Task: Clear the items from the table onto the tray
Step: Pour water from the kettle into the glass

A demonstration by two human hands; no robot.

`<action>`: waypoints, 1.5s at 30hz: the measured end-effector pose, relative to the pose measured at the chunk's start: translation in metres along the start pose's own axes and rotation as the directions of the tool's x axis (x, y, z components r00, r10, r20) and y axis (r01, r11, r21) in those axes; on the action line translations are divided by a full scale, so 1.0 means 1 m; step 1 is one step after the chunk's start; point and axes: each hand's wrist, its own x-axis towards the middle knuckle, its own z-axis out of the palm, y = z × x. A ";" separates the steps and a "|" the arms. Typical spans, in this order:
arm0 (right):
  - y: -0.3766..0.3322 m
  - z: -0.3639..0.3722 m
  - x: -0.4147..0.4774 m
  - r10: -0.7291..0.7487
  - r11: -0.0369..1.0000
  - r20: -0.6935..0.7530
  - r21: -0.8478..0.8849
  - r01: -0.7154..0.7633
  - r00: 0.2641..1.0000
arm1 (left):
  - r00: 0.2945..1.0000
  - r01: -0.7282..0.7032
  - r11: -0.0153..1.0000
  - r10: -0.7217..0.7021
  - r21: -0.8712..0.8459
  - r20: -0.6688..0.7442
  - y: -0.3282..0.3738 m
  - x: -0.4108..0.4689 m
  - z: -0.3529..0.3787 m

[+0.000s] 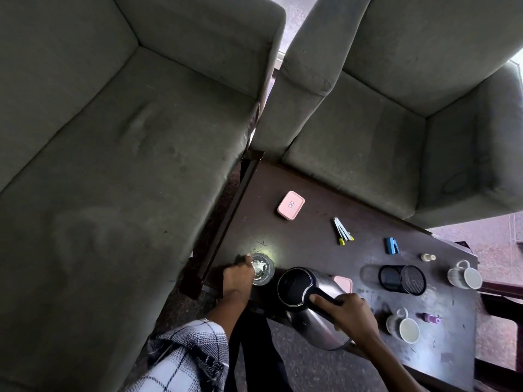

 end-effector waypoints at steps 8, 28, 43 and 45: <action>0.001 0.002 -0.001 0.010 1.000 0.015 0.000 -0.010 1.000 | 1.000 -0.007 1.000 0.007 0.006 0.011 0.000 -0.001 -0.002; 0.002 0.002 -0.001 0.018 1.000 -0.007 0.013 -0.018 1.000 | 1.000 -0.003 1.000 0.003 0.014 0.012 0.000 -0.001 -0.003; 0.003 0.006 -0.001 0.033 0.999 -0.005 0.000 -0.033 0.999 | 1.000 0.000 1.000 0.000 0.008 0.006 0.001 -0.002 -0.002; 0.004 0.006 -0.001 0.032 0.999 -0.007 -0.001 -0.032 0.999 | 1.000 -0.002 1.000 0.002 0.006 0.003 0.001 -0.003 -0.003</action>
